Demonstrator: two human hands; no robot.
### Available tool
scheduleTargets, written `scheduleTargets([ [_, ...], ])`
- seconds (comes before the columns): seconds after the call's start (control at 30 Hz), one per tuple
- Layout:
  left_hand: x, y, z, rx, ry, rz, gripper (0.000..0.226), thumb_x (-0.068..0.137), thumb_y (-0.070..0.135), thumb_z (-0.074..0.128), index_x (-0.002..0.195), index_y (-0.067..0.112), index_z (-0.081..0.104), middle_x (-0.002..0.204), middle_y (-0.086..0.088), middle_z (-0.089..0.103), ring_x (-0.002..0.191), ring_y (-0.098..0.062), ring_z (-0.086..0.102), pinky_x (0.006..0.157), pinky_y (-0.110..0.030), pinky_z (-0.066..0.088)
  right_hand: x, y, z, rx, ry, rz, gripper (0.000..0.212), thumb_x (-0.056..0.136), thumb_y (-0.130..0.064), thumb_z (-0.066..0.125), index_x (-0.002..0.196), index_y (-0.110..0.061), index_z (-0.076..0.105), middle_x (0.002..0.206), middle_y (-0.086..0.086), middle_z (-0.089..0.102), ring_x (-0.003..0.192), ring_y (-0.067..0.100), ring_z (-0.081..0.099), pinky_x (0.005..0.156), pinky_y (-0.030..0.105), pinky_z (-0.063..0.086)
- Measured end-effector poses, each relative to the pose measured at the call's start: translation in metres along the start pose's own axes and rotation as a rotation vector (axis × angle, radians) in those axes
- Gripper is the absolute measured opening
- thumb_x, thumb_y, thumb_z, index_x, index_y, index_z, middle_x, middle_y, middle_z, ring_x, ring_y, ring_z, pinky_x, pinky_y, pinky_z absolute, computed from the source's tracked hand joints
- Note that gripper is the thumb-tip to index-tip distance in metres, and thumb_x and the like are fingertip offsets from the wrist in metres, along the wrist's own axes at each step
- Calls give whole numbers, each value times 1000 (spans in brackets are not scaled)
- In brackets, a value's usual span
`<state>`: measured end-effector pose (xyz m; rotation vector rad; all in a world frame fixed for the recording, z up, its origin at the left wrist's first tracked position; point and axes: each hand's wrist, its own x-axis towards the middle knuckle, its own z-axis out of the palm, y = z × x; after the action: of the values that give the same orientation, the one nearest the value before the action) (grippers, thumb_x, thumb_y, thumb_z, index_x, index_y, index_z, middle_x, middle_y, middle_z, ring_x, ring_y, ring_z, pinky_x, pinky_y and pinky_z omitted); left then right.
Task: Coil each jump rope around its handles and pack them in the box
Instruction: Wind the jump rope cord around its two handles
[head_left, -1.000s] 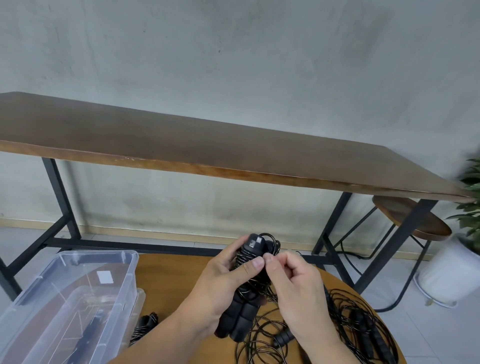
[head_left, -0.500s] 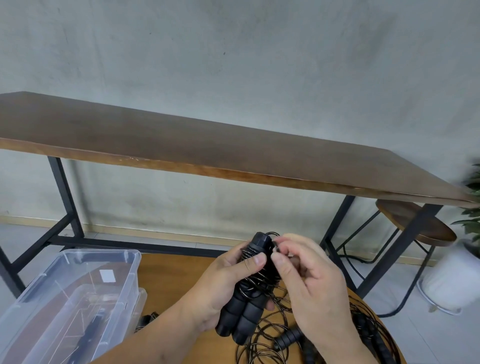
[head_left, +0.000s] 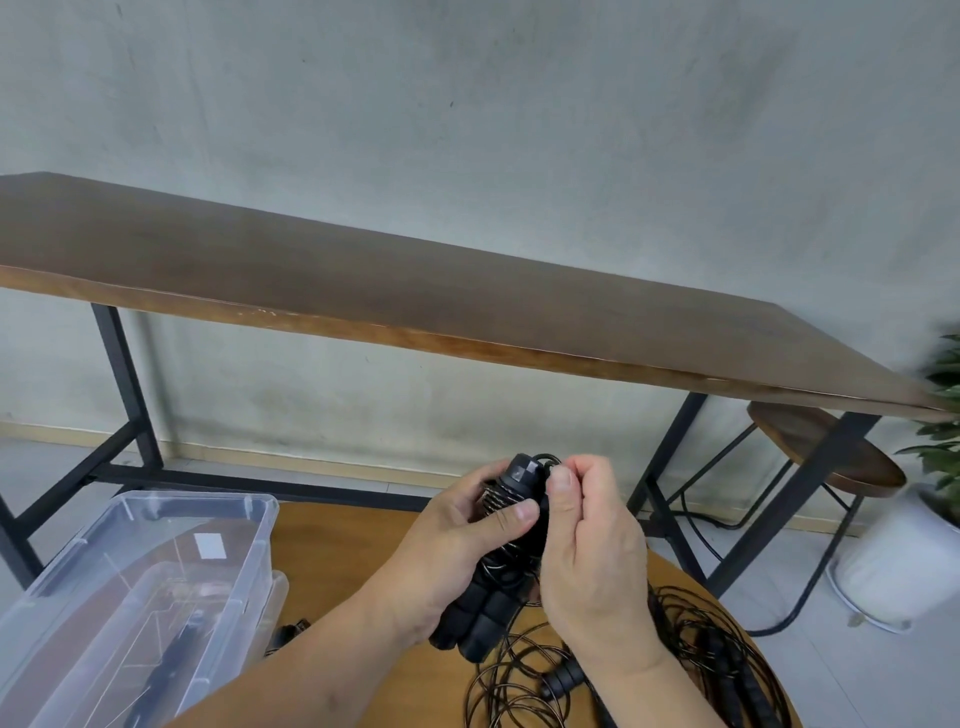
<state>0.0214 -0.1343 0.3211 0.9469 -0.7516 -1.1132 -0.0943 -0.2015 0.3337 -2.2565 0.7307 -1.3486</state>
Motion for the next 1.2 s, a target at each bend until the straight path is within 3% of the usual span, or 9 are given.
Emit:
scheduleTargets([
  [0.2,-1,3,-7,235,30,72,37,79,32,79,114,34,69,104,-1,73,93,-19,70,79,-33,56,-13,-7,-1,83,-125,106,34,96,-55,31,84,-31,51,75,-9,58,64,13,55,51,18,40],
  [0.3,0,8,-9,553,32,167,36,82,34,78,110,48,61,101,11,71,90,-8,68,84,-32,56,-11,-6,-11,84,-132,183,43,94,-60,45,73,-26,58,66,-1,60,56,14,55,48,24,41],
  [0.5,-1,9,-16,1114,78,341,42,88,50,66,121,56,41,96,26,62,87,0,59,71,-14,46,5,-8,-20,9,-144,449,26,95,-44,51,76,-29,61,72,-6,68,71,4,61,63,22,47],
  [0.63,0,2,-19,1208,107,395,48,87,56,63,126,55,35,93,36,55,86,5,56,68,-8,39,3,-9,-21,-117,-204,469,20,98,-42,47,81,-36,56,79,-12,66,75,1,59,63,18,42],
  [0.8,1,0,-16,1209,139,429,50,87,55,64,126,55,32,95,38,54,87,13,53,69,-3,37,-3,-6,-15,-226,-126,381,29,92,-44,47,68,-29,53,96,-14,41,78,2,52,59,16,37],
  [0.87,0,-1,-17,1204,151,428,51,86,55,63,126,55,32,95,39,53,87,13,53,70,-3,37,-2,-3,-12,-63,-152,521,33,94,-38,55,64,-24,59,95,-10,46,75,5,53,59,20,36],
  [0.93,0,-3,-15,1189,156,430,50,86,56,62,127,55,32,95,39,55,88,9,55,70,-5,37,0,-3,-11,271,-110,733,31,93,-28,61,64,-20,68,84,-1,55,62,8,52,58,26,40],
  [1.07,2,-8,-8,1088,171,407,47,83,57,63,123,57,37,97,29,62,85,1,60,75,-18,47,5,-11,-11,833,-78,1020,15,91,-10,59,90,-6,73,72,8,65,63,11,57,55,30,54],
  [1.2,6,-15,-8,969,157,314,49,84,45,71,117,62,40,103,34,62,93,3,61,82,-25,51,-1,-5,-6,1034,-55,1144,16,92,-5,55,98,-1,70,70,6,61,64,10,54,58,33,57],
])
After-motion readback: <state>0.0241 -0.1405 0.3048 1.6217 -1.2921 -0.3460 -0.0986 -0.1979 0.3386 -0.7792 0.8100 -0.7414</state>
